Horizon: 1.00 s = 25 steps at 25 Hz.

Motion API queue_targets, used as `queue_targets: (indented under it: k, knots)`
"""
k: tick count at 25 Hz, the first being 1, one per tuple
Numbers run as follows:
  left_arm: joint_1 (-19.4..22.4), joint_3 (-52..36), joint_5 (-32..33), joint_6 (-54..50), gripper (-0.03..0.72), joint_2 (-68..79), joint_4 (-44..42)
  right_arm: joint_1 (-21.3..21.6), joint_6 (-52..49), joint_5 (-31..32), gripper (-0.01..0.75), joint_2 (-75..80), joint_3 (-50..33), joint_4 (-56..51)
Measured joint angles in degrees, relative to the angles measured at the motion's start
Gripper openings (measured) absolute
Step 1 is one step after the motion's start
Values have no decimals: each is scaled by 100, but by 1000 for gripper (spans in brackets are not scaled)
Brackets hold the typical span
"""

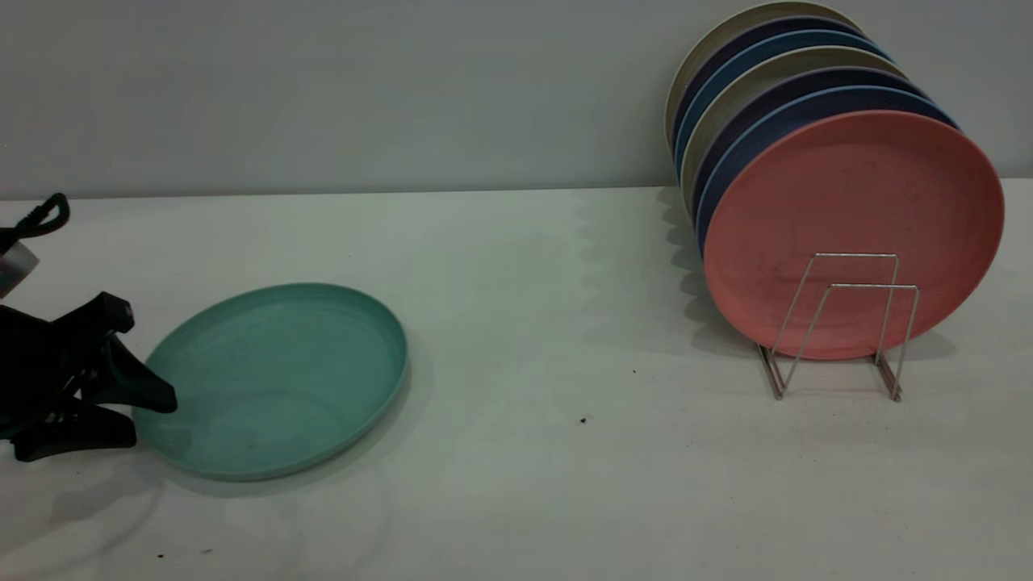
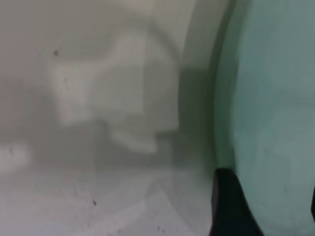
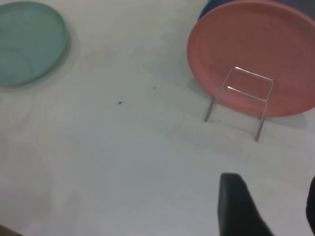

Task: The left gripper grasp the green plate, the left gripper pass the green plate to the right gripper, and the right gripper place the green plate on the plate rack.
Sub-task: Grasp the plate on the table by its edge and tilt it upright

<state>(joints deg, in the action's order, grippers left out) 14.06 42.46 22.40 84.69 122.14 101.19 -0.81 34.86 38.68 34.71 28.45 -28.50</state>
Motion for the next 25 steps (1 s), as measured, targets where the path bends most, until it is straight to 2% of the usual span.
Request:
queue_targets:
  k: [5, 8, 11, 16, 18, 25]
  knots:
    - [0, 126, 31, 14, 428, 183, 10, 0, 0, 0, 362, 0, 0, 0]
    - [0, 203, 67, 14, 400, 285, 10, 0, 0, -4, 362, 0, 0, -11]
    - [0, 249, 62, 14, 321, 335, 10, 0, 0, -4, 362, 0, 0, -39]
    - [0, 267, 50, 84, 101, 340, 16, 0, 0, -4, 362, 0, 0, -115]
    - [0, 285, 19, 145, 38, 340, 23, 0, 0, -4, 362, 0, 0, -178]
    - [0, 367, -156, 191, 19, 307, -6, 0, -6, 12, 362, 0, 0, -489]
